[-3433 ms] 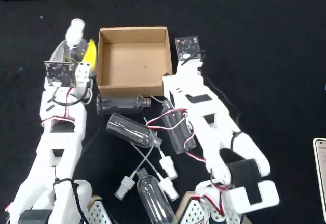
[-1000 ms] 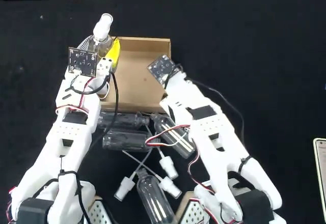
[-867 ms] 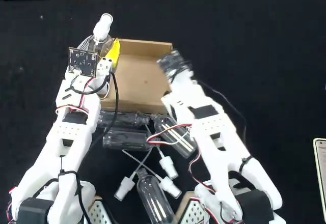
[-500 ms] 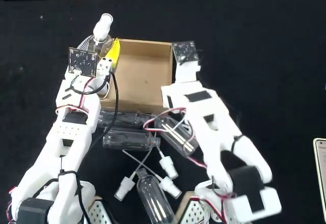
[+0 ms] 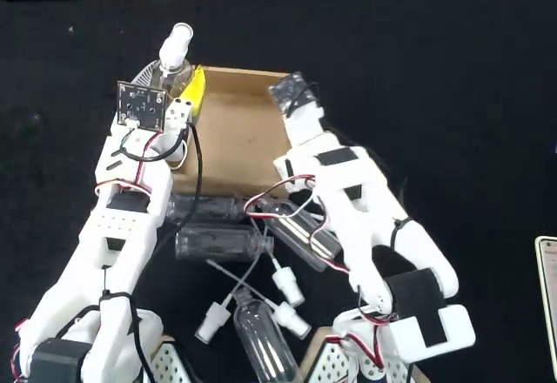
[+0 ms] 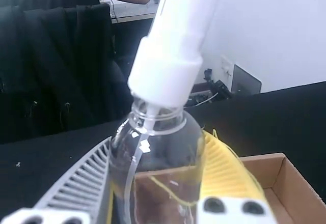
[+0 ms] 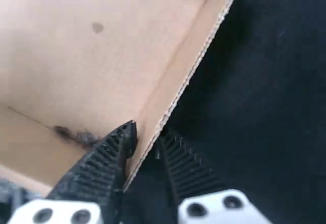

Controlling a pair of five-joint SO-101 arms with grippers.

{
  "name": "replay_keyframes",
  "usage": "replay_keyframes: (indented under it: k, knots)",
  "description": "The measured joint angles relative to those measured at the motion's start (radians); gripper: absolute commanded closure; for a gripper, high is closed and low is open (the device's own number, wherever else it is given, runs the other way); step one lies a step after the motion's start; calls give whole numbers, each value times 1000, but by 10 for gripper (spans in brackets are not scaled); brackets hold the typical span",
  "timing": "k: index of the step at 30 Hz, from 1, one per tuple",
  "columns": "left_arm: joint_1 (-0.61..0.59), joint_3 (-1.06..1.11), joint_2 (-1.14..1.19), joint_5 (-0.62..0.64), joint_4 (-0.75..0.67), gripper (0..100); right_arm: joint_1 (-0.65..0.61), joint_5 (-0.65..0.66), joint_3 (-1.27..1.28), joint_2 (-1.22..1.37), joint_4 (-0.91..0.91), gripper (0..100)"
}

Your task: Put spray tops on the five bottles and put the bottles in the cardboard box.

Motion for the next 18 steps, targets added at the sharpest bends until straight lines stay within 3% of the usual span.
replay_keyframes:
  k: [6, 11, 14, 18]
  knots:
    - [0, 0, 0, 0, 0, 971, 64, 250, -66, 0, 138, 988]
    - [0, 0, 0, 0, 0, 971, 78, 307, -84, 0, 169, 988]
    - [0, 0, 0, 0, 0, 971, 78, 226, -84, 6, 173, 988]
    - [0, 0, 0, 0, 0, 971, 78, -15, -84, 6, 192, 988]
